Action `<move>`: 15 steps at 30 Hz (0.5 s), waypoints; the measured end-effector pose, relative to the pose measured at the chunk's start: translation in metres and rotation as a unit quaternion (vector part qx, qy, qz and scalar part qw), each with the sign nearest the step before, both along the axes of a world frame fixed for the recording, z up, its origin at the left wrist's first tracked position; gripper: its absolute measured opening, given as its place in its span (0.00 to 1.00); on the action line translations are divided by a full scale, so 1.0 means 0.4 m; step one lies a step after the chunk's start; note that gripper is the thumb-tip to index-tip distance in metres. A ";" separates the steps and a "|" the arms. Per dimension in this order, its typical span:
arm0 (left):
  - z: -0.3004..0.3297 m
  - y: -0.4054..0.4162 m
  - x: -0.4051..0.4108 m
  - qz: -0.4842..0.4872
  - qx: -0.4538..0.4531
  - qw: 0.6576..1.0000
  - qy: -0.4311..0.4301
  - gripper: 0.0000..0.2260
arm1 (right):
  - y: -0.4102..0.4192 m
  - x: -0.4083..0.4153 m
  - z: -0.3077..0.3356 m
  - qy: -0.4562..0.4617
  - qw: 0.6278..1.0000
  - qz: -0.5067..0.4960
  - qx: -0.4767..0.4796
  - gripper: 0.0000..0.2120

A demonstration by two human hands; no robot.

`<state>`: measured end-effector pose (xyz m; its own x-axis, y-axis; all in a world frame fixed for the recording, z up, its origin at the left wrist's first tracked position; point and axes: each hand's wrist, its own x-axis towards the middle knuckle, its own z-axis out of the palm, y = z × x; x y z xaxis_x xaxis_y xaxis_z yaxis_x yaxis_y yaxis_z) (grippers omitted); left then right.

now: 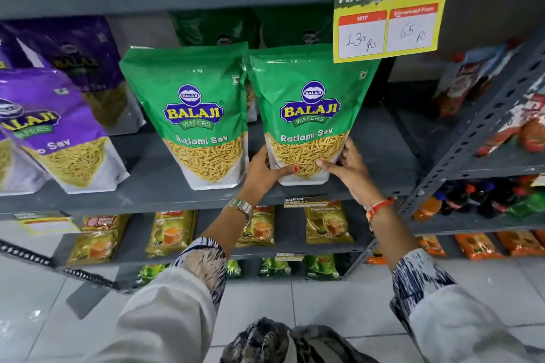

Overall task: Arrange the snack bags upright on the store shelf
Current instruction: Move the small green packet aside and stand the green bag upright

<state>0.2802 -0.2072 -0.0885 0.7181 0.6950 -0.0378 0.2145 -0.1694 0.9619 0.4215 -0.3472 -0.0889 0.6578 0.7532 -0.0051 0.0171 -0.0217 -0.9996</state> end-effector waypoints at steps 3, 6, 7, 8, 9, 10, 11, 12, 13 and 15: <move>-0.004 0.004 0.002 -0.012 0.003 1.000 0.001 0.30 | 0.003 0.003 -0.009 0.002 1.000 -0.005 0.007 0.33; -0.004 0.008 0.013 -0.030 -0.001 1.000 0.000 0.29 | 0.006 0.012 -0.014 0.005 1.000 -0.009 0.009 0.34; -0.003 0.009 0.017 -0.036 0.002 0.999 0.004 0.29 | 0.006 0.016 -0.016 0.007 1.000 -0.011 0.011 0.34; -0.006 0.012 0.022 -0.038 0.005 0.999 0.006 0.30 | 0.007 0.019 -0.017 0.007 1.000 -0.014 0.012 0.33; -0.004 0.012 0.024 -0.036 0.004 0.999 0.011 0.30 | 0.008 0.022 -0.020 0.006 1.000 -0.019 0.013 0.33; -0.003 0.013 0.028 -0.033 0.001 0.999 0.012 0.30 | 0.007 0.024 -0.023 0.002 1.000 -0.022 0.014 0.33; -0.001 0.011 0.029 -0.029 -0.002 0.999 0.014 0.29 | 0.007 0.025 -0.023 -0.001 1.000 -0.024 0.015 0.33; 0.000 0.010 0.032 -0.028 -0.005 0.999 0.015 0.29 | 0.007 0.026 -0.024 -0.003 1.000 -0.025 0.016 0.33; 0.001 0.007 0.033 -0.030 -0.005 0.999 0.017 0.30 | 0.007 0.027 -0.023 -0.005 0.999 -0.029 0.014 0.33; -0.001 0.000 0.024 -0.035 0.011 0.999 0.032 0.32 | 0.007 0.017 -0.021 -0.001 0.999 -0.044 0.017 0.34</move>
